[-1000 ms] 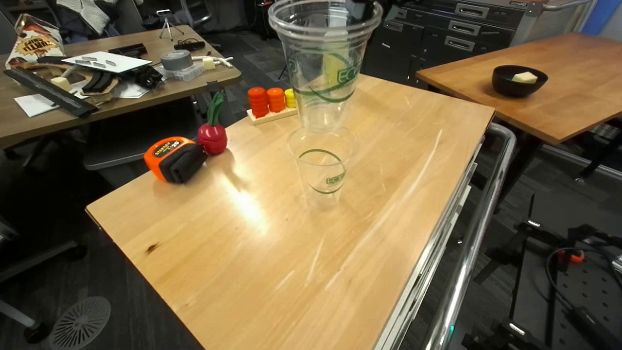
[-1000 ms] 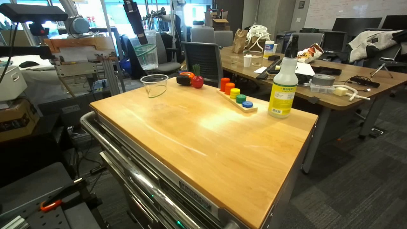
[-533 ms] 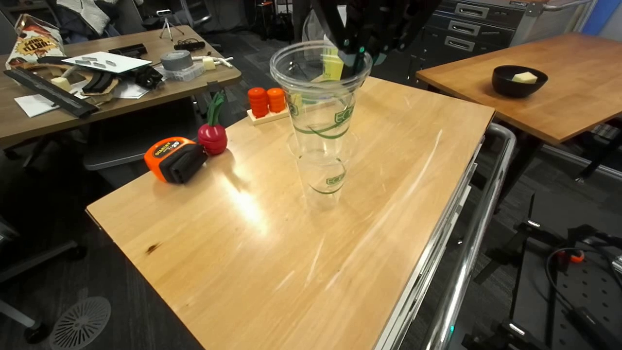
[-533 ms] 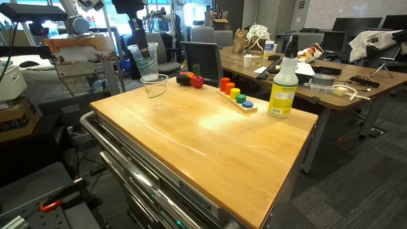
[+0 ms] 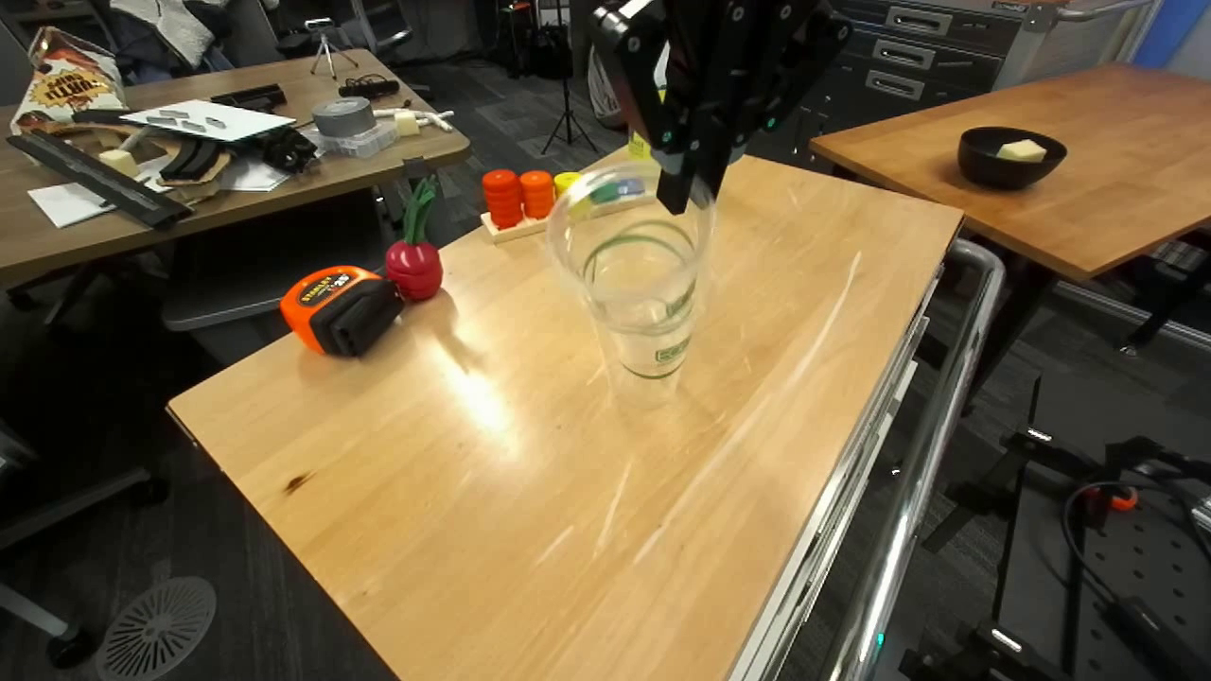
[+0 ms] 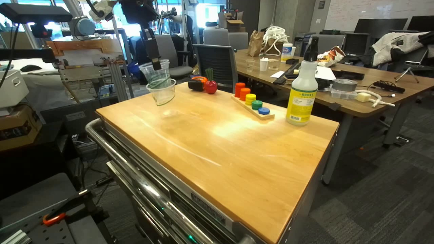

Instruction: Stack the cups from right to left

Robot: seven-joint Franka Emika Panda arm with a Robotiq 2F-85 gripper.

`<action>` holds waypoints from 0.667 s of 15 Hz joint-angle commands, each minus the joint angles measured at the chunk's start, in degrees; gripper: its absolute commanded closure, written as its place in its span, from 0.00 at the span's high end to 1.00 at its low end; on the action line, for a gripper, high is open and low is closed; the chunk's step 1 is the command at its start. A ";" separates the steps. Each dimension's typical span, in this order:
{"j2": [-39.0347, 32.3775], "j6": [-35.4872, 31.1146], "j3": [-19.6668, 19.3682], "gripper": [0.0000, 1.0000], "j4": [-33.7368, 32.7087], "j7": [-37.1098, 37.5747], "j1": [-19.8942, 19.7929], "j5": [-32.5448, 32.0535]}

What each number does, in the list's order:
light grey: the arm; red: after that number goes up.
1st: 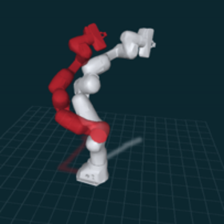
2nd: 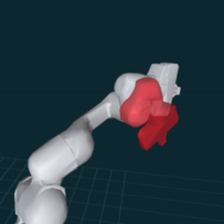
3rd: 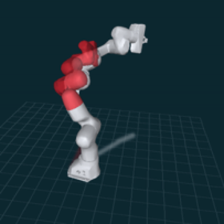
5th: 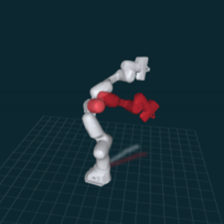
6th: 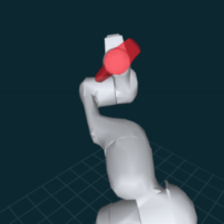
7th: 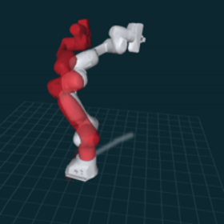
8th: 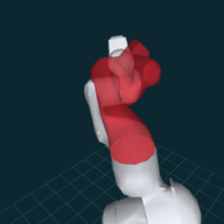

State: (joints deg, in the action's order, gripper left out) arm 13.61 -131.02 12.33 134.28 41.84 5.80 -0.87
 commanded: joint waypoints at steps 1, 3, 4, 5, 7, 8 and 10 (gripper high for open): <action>0.36 -1.97 -0.26 0.53 0.53 -1.35 -0.39 -0.73; 0.56 -2.10 -0.26 0.66 0.54 -1.26 -0.56 -0.88; 0.63 -2.03 -0.29 0.75 0.43 -1.25 -0.61 -0.80; 0.74 -1.45 -0.30 0.82 0.19 -1.05 -0.64 -0.70; 1.32 0.52 0.04 0.97 -0.40 -0.31 -1.01 -2.38; 1.96 1.86 0.19 1.00 -0.76 -0.23 -1.14 -3.57; 2.85 4.71 -0.14 1.00 -1.86 -1.44 -0.66 -3.05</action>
State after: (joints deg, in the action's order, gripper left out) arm 14.11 -130.31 12.21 134.00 41.56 5.22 -3.53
